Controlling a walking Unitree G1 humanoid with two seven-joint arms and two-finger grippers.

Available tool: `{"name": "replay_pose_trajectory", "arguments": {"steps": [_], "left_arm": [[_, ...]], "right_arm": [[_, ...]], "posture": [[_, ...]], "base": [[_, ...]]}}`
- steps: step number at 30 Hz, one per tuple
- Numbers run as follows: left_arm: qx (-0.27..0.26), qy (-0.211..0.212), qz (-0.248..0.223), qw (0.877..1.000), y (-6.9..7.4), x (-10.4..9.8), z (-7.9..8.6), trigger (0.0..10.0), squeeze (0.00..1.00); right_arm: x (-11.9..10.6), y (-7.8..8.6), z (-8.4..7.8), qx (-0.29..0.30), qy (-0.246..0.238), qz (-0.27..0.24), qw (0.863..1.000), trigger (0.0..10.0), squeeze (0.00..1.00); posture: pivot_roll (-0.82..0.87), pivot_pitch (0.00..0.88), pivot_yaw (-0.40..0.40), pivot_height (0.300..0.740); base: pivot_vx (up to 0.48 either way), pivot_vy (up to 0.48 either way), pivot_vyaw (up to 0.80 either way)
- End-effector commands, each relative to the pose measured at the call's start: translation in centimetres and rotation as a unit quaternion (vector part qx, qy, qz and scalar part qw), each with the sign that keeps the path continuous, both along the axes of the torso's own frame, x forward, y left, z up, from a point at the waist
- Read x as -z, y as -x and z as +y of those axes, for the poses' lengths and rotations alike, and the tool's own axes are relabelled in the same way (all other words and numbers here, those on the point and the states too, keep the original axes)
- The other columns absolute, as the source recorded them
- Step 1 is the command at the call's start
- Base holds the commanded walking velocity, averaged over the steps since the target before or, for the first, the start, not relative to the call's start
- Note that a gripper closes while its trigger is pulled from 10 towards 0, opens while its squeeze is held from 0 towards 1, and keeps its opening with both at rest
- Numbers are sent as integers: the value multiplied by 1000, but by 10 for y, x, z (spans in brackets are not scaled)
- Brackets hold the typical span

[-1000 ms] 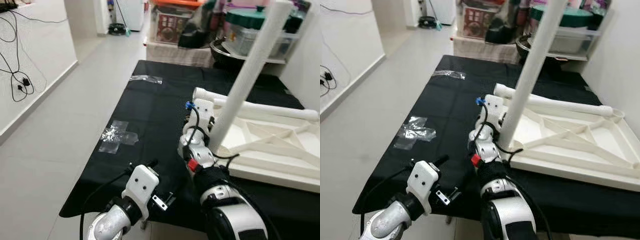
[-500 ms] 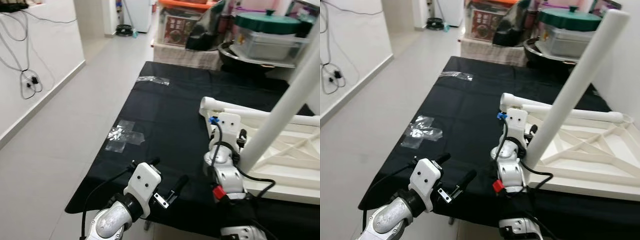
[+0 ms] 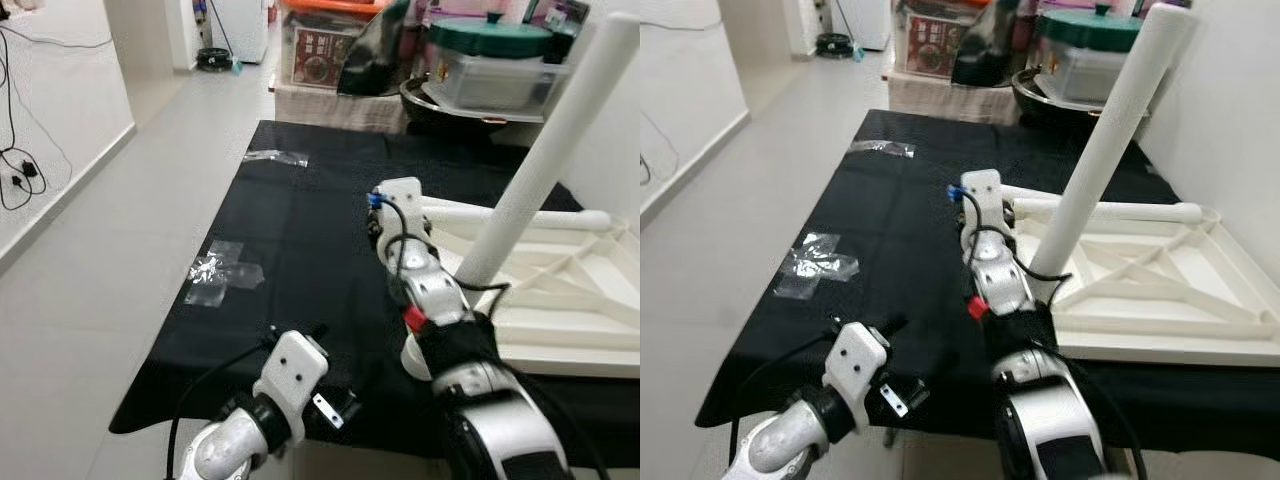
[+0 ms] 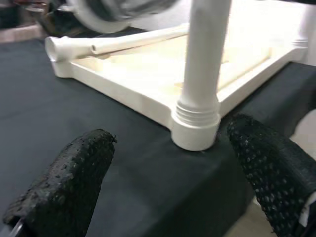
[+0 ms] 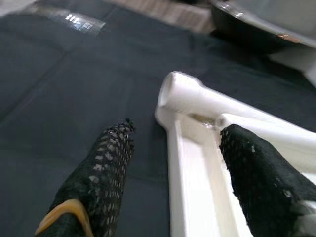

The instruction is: Building children table

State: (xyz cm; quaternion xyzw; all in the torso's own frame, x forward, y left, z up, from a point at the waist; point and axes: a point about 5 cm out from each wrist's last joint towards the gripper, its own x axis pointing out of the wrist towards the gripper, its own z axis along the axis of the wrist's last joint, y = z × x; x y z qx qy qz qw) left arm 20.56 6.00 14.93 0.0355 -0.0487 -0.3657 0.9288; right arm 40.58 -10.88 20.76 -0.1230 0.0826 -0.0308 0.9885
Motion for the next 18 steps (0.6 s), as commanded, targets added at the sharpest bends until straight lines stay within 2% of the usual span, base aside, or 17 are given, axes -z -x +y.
{"name": "replay_pose_trajectory", "arguments": {"steps": [1,4,6,8,15,18], "left_arm": [[-14,1,9,1000,0,1,4,10000,0],[-33,5,12,999,-2,1,8,10000,0],[-59,0,15,998,-4,3,15,10000,0],[-60,-1,17,998,-4,4,16,10000,0],[-51,-5,21,998,-5,5,12,10000,0],[-54,-6,19,998,-6,5,13,10000,0]], "right_arm": [[4,-2,1,-16,-2,8,1000,10000,0],[3,-3,4,-29,-6,4,1000,10000,0],[-5,-6,7,-31,-45,-10,998,10000,0],[-7,-6,8,-29,-60,-11,998,10000,0],[-4,-8,10,-32,-58,-8,998,10000,0],[-7,-10,6,-28,-53,-15,998,10000,0]], "posture": [[81,100,-122,740],[81,100,-122,740],[82,103,-125,740],[77,102,-120,740],[71,98,-113,740],[69,100,-110,740]], "base": [[0,0,0],[0,0,0],[0,392,0],[0,478,0],[0,477,0],[0,0,0]]}}
